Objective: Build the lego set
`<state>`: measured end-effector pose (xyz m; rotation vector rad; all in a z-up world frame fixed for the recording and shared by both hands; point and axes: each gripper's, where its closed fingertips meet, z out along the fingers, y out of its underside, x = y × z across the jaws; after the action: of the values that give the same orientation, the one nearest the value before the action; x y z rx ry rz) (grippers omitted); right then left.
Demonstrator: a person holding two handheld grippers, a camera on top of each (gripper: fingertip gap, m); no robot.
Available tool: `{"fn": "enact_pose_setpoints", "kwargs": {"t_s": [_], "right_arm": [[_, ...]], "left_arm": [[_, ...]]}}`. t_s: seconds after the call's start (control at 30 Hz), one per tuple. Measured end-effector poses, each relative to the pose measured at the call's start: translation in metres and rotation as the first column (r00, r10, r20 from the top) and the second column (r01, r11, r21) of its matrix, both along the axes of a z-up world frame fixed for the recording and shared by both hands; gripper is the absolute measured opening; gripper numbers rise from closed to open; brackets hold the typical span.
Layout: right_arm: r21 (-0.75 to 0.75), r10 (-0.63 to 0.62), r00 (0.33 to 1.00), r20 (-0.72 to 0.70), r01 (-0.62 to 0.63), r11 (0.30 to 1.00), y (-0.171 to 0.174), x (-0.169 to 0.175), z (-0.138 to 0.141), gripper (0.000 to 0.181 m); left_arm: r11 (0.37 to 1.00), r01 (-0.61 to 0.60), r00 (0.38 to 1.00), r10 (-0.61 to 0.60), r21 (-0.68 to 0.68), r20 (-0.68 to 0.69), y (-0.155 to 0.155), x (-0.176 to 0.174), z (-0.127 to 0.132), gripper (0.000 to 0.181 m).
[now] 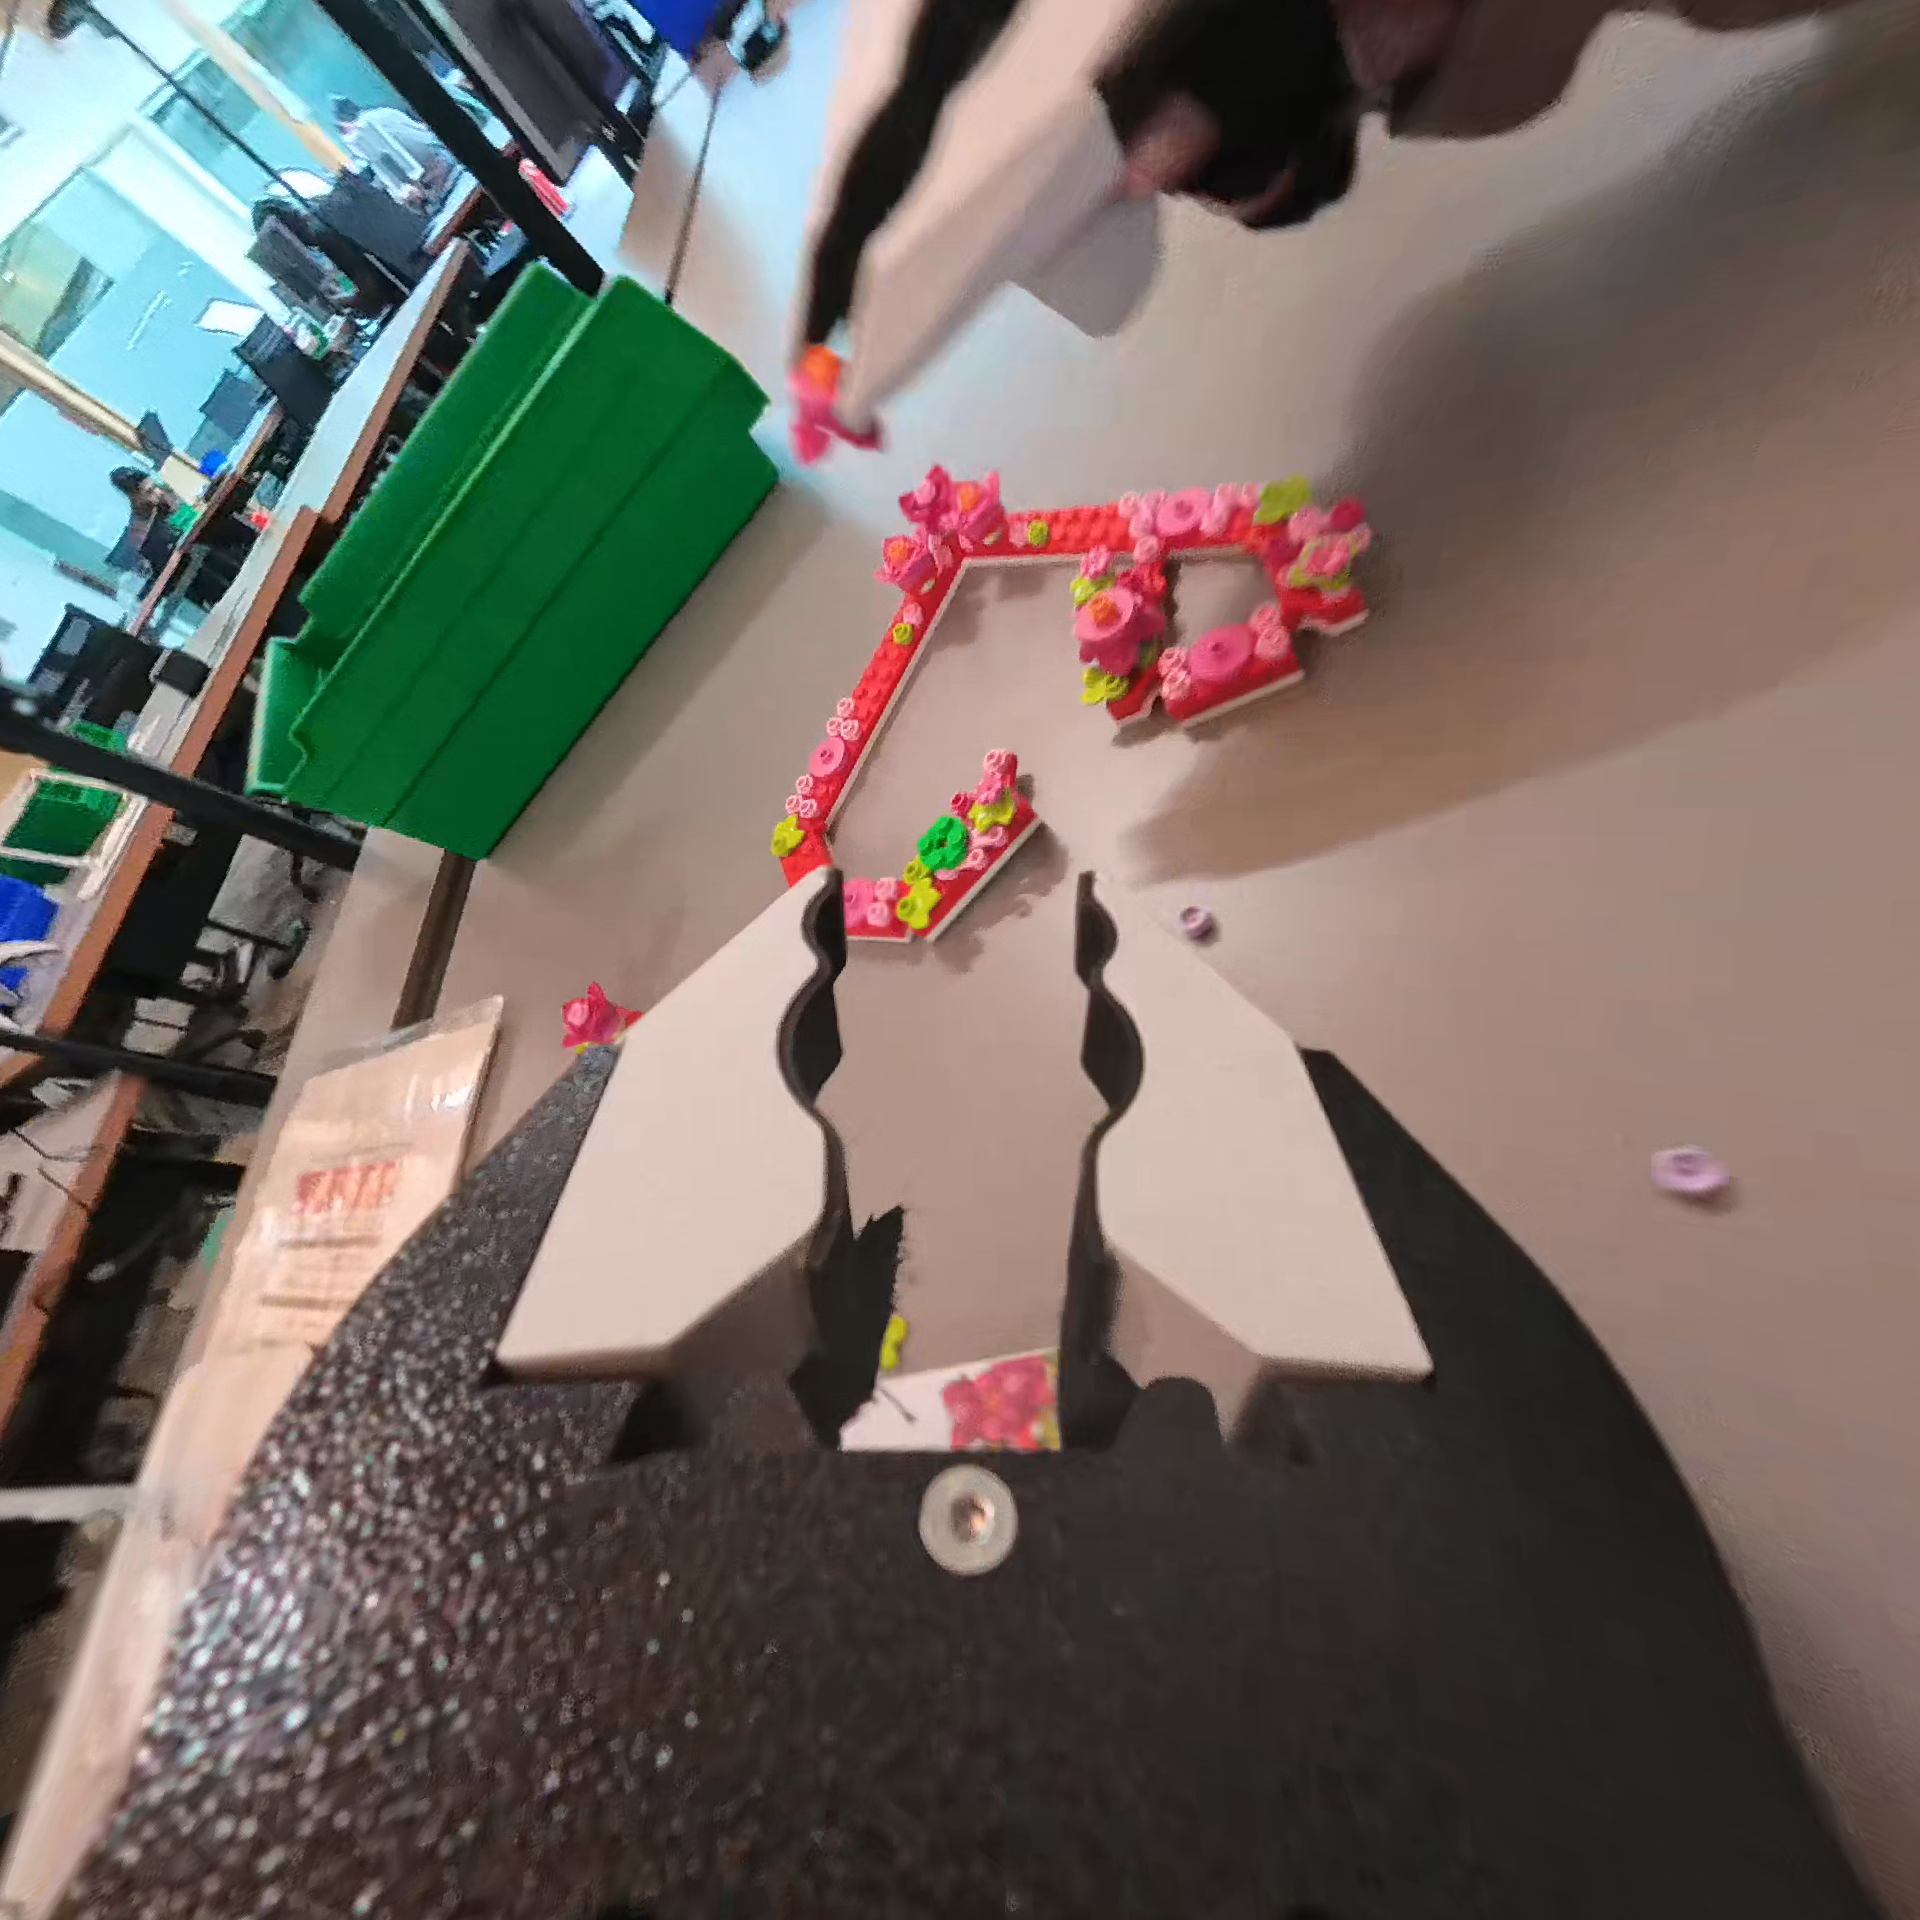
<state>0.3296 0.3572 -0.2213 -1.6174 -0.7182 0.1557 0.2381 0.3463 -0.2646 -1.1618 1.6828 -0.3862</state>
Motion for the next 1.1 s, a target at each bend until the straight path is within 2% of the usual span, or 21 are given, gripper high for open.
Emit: {"fn": "enact_pose_setpoints", "kwargs": {"t_s": [0.13, 0.27, 0.37, 0.43, 0.5, 0.57, 0.67, 0.77, 0.9, 1.0, 1.03, 1.1], "right_arm": [[0.126, 0.058, 0.998, -0.020, -0.055, 0.990, 0.038, 0.003, 0.015, 0.014], [0.331, -0.025, 1.000, -0.017, 0.029, 0.943, 0.077, 0.030, 0.032, 0.014], [0.380, -0.076, 0.993, -0.086, 0.103, 0.919, 0.092, 0.052, 0.035, 0.014], [0.347, -0.038, 0.994, -0.106, 0.072, 0.935, 0.093, 0.057, 0.027, 0.014], [0.240, 0.033, 0.996, -0.086, -0.012, 0.971, 0.094, 0.057, 0.010, 0.014], [0.068, 0.111, 0.988, -0.103, -0.105, 0.992, 0.093, 0.057, -0.009, 0.014], [-0.099, 0.115, 0.982, -0.146, -0.131, 0.986, 0.092, 0.072, -0.024, 0.014], [-0.295, 0.041, 0.998, -0.046, -0.053, 0.954, 0.093, 0.094, -0.056, 0.014], [-0.413, -0.030, 0.999, 0.038, 0.043, 0.910, 0.091, 0.111, -0.078, 0.014], [-0.454, -0.073, 0.995, 0.060, 0.093, 0.886, 0.090, 0.119, -0.087, 0.014], [-0.463, -0.086, 0.994, 0.070, 0.109, 0.880, 0.090, 0.121, -0.090, 0.014], [-0.487, -0.121, 0.989, 0.080, 0.144, 0.861, 0.091, 0.124, -0.096, 0.014]], "left_arm": [[0.993, 0.101, 0.990, -0.094, 0.069, -0.103, 0.015, 0.010, -0.019, 0.045], [0.962, 0.214, 0.970, -0.188, 0.171, -0.154, 0.031, 0.014, -0.026, 0.051], [0.895, 0.301, 0.949, -0.245, 0.329, -0.200, 0.044, 0.016, -0.025, 0.052], [0.849, 0.372, 0.921, -0.289, 0.375, -0.261, 0.049, 0.018, -0.031, 0.050], [0.833, 0.444, 0.883, -0.342, 0.331, -0.323, 0.049, 0.021, -0.041, 0.052], [0.840, 0.470, 0.866, -0.380, 0.271, -0.326, 0.052, 0.027, -0.042, 0.053], [0.875, 0.475, 0.852, -0.429, 0.098, -0.301, 0.051, 0.034, -0.041, 0.059], [0.872, 0.490, 0.847, -0.470, 0.019, -0.249, 0.046, 0.043, -0.034, 0.065], [0.868, 0.497, 0.860, -0.490, 0.015, -0.144, 0.043, 0.054, -0.010, 0.070], [0.856, 0.517, 0.854, -0.517, 0.010, 0.064, 0.034, 0.057, 0.018, 0.068], [0.857, 0.514, 0.841, -0.510, 0.025, 0.179, 0.032, 0.058, 0.031, 0.068], [0.869, 0.493, 0.780, -0.455, 0.025, 0.430, 0.033, 0.054, 0.057, 0.051]]}}
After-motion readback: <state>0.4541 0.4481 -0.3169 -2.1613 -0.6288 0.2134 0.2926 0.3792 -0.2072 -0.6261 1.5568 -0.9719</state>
